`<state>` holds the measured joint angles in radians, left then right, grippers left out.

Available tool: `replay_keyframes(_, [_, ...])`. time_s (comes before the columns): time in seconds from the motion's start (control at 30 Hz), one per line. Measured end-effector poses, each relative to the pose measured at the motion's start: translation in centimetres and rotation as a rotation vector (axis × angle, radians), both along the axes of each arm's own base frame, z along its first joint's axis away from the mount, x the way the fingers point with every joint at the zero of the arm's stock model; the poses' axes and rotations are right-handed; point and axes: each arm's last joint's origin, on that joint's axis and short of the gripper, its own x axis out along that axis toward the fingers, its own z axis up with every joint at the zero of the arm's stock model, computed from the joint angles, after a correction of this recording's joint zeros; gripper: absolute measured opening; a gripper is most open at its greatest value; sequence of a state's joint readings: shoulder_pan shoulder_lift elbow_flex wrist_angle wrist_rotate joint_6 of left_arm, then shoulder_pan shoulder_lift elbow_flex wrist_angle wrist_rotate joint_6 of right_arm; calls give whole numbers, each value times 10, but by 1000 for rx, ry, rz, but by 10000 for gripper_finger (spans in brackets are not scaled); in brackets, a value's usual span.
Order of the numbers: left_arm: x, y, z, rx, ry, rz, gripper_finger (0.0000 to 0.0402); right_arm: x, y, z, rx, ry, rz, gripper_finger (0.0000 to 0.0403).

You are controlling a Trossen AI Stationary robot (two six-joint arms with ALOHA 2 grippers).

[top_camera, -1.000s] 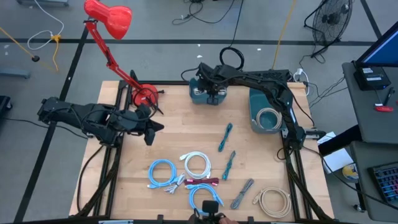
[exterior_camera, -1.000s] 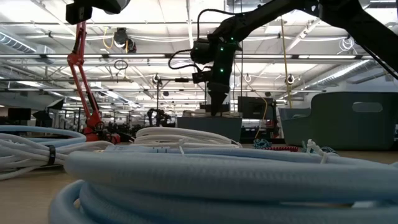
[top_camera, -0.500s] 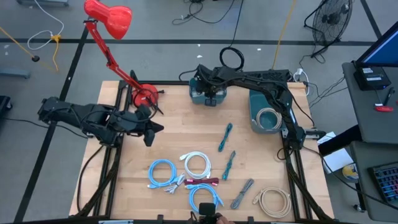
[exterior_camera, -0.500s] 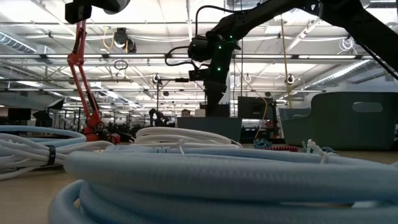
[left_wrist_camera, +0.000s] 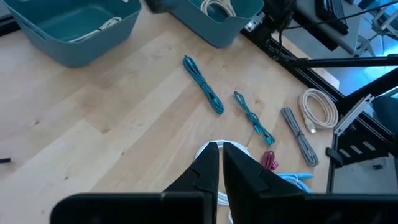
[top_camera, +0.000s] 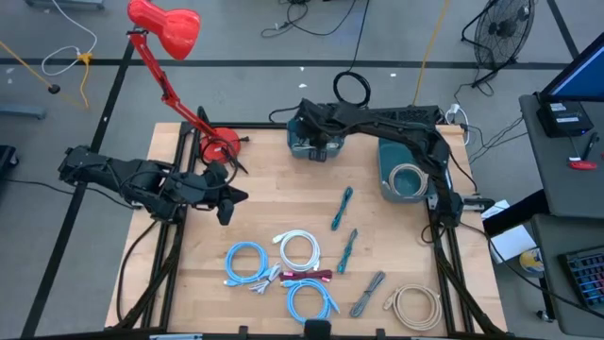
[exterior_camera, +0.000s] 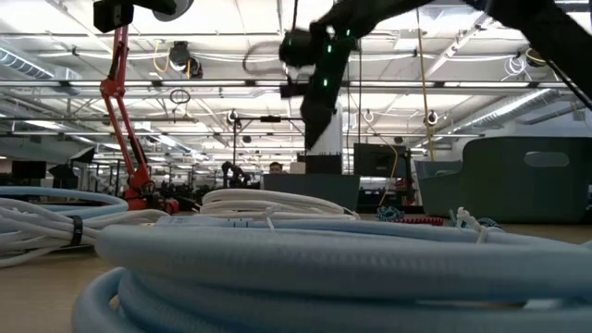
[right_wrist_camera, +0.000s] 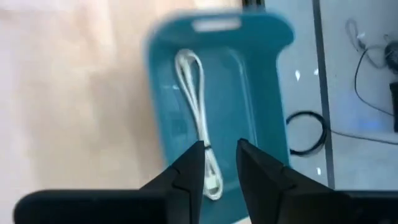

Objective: Pick & Place USB Port
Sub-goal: Put the black charger cable into the left blue bin

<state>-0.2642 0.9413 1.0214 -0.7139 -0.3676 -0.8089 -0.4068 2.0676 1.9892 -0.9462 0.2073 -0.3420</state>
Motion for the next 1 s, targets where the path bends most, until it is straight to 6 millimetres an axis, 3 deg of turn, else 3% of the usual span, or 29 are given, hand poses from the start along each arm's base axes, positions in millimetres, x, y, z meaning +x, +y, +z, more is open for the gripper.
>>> replay_keyframes(0.27, [0,0,1,39,-1,-26,24,-18,82,68,57,-170,-14,95])
replay_keyframes(0.43, [1,0,1,56,-3,-38,24,-34,132,89,119,-177,6,111])
replay_keyframes(0.57, [1,0,1,64,-5,-29,24,-48,165,96,151,-130,43,124])
replay_keyframes(1.0, [3,1,2,19,-38,64,24,-71,244,84,394,90,242,136])
